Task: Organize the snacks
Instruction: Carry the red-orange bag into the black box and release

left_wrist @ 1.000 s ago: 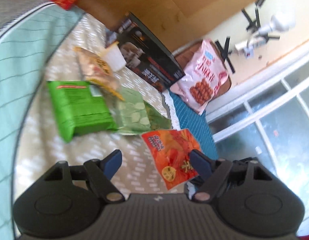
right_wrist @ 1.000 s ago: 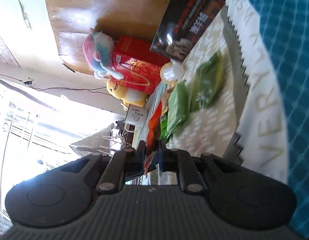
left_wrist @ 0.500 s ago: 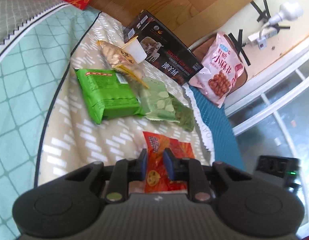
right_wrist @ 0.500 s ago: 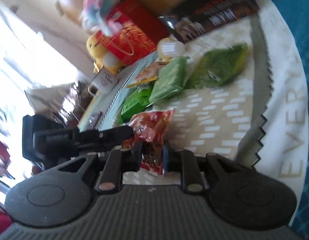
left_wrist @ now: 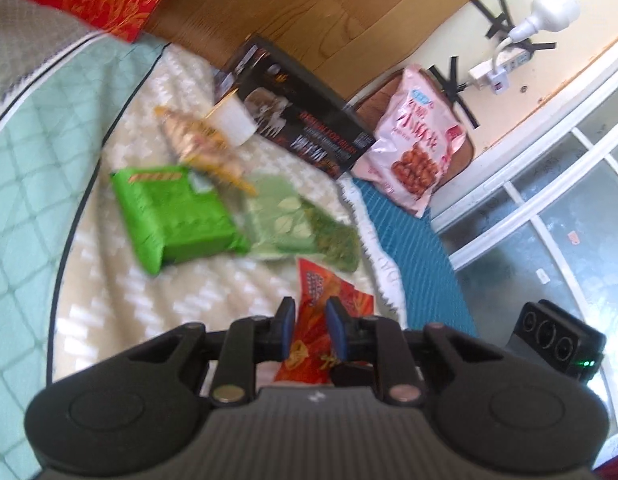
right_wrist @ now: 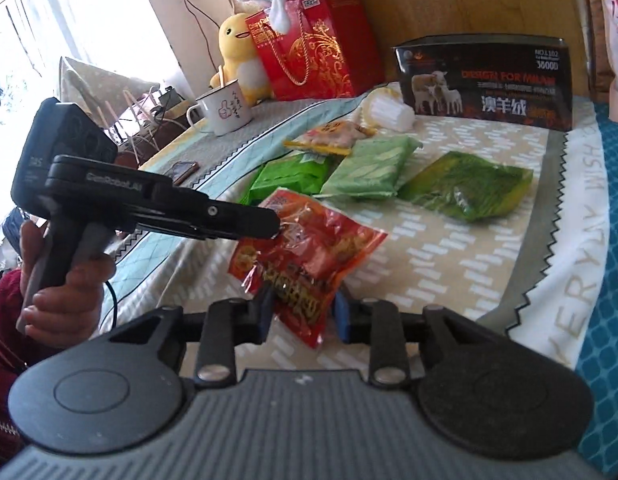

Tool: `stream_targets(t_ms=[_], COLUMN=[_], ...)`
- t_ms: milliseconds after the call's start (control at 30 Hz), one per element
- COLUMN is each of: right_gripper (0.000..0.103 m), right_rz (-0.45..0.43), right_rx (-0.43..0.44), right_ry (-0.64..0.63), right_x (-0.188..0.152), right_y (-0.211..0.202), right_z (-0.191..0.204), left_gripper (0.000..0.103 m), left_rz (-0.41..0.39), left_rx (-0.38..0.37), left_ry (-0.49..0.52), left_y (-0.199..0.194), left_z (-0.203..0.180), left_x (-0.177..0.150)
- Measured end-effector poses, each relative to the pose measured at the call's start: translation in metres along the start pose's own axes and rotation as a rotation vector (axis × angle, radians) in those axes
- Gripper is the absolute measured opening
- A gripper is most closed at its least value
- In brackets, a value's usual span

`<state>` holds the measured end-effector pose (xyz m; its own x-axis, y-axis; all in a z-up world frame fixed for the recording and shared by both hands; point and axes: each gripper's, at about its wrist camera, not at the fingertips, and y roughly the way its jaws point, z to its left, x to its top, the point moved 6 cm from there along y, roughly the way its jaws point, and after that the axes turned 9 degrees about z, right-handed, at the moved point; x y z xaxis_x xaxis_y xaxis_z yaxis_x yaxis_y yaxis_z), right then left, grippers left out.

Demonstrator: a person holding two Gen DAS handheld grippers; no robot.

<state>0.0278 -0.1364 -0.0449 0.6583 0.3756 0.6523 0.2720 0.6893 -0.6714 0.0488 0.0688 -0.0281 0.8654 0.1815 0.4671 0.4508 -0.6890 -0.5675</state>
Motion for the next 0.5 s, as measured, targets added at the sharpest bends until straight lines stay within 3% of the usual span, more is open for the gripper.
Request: stream_targets(t_ms=[267,500], right_gripper=[0.03,0.03], right_rz=[-0.049,-0.146], right_rx=[-0.001,-0.047], right_ry=[0.019,0.011], right_x=[0.03,0.084], right_y=[-0.003,-0.009], right_z=[-0.017,-0.042], left_gripper=[0.017,0.018], left_rz=[-0.015,-0.097], left_rx=[0.025,0.028], left_ry=[0.034,0.109], left_y=[0.011,0.016], left_z=[-0.003,-0.022], left_x=[0.045,0.116])
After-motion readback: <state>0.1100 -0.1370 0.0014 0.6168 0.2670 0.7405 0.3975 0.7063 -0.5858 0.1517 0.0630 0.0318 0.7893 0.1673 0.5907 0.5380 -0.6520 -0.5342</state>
